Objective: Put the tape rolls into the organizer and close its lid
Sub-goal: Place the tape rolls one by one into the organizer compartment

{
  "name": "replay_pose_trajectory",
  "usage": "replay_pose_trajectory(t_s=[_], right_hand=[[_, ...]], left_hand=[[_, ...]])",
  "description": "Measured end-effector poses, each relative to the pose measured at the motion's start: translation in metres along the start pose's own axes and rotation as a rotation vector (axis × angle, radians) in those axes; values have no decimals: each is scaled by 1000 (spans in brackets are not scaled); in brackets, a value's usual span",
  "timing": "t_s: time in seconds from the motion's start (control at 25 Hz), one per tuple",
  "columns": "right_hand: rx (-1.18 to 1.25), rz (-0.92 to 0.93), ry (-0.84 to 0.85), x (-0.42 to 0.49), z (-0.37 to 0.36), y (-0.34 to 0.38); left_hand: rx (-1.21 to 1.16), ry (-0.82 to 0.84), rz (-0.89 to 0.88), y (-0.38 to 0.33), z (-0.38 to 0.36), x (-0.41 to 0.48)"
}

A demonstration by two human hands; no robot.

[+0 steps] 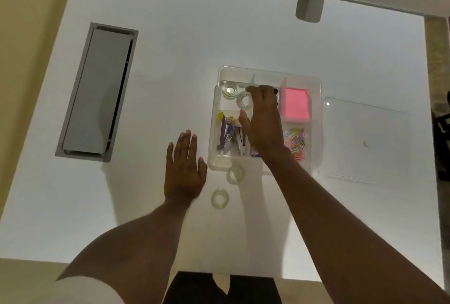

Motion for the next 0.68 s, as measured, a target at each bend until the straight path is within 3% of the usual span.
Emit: replay_pose_trajectory(t_s=[0.36,0.68], right_hand=[[-261,-28,397,80,-59,-9],[-295,-12,396,87,-69,-6]], left_hand=[[11,27,4,3,-7,1],[13,53,29,3,-10,2]])
Point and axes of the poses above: each hand's wrist, its own x-axis towards the middle knuckle, its own z-axis out of the back of the hand, y = z × x, the point moved 9 cm from there along x, towards the middle knuckle, and after that the axes turned 7 degrees about y, right-handed, at the moved point
